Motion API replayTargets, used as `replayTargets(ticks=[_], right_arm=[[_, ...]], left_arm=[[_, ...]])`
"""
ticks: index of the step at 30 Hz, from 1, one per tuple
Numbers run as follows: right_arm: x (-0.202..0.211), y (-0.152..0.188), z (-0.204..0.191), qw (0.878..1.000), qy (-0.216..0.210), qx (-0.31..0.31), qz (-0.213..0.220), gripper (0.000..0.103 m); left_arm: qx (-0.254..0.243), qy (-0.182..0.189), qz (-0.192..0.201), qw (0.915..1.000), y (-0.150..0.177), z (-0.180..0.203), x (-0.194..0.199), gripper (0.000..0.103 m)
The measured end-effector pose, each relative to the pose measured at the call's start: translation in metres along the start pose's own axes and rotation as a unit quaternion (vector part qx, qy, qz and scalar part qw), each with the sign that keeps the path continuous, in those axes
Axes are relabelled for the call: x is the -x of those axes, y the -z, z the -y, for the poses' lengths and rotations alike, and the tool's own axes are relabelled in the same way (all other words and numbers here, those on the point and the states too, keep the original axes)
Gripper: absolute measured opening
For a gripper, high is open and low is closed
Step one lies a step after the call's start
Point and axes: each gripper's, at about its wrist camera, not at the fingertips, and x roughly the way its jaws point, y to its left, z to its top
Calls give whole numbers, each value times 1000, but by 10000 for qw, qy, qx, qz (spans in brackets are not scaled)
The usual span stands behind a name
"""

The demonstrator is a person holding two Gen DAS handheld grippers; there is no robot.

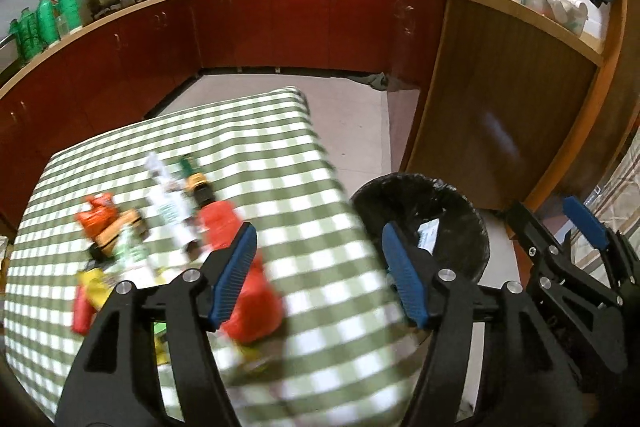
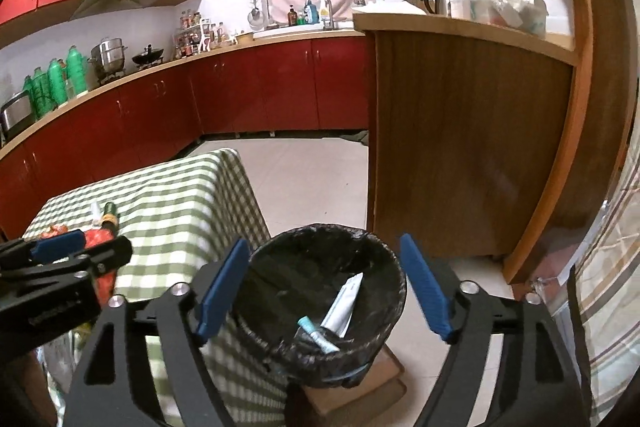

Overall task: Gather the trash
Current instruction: 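Move both tools back over the table toward the remaining trash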

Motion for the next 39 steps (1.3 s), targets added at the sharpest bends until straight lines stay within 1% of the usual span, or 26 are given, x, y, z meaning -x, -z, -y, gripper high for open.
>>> replayTargets(ticks=[8, 13, 19, 25, 28, 32, 34, 36, 37, 39], right_arm=[[25, 11, -37, 9994, -198, 223, -147, 81], [38, 24, -66, 9985, -354, 358, -208, 81], [54, 39, -101, 9952, -703, 632, -239, 81], [65, 49, -134, 9886, -1190, 883, -255, 81], [64, 58, -150, 9849, -1333, 1052, -332, 81], [60, 71, -165, 9817, -1408, 1204, -447, 81], [56, 76, -170, 9802, -1442, 1248, -532, 75], [53, 80, -172, 9790, -1454, 1294, -613, 63], [51, 82, -172, 9781, -1472, 1309, -669, 59], [49, 86, -174, 9766, -1523, 1315, -757, 46]], left_arm=[[128, -277, 60, 9995, 28, -56, 46, 68], [150, -658, 70, 9977, 52, -97, 68, 69], [444, -957, -82, 9944, 80, -142, 81, 69], [734, -1218, -230, 9896, 105, -175, 88, 70], [847, -1330, -272, 9871, 115, -188, 92, 70], [928, -1388, -331, 9854, 124, -196, 94, 70], [961, -1388, -370, 9850, 127, -196, 93, 70], [965, -1372, -396, 9850, 128, -195, 92, 70], [960, -1363, -403, 9852, 129, -194, 91, 70], [950, -1343, -412, 9855, 130, -192, 90, 71]])
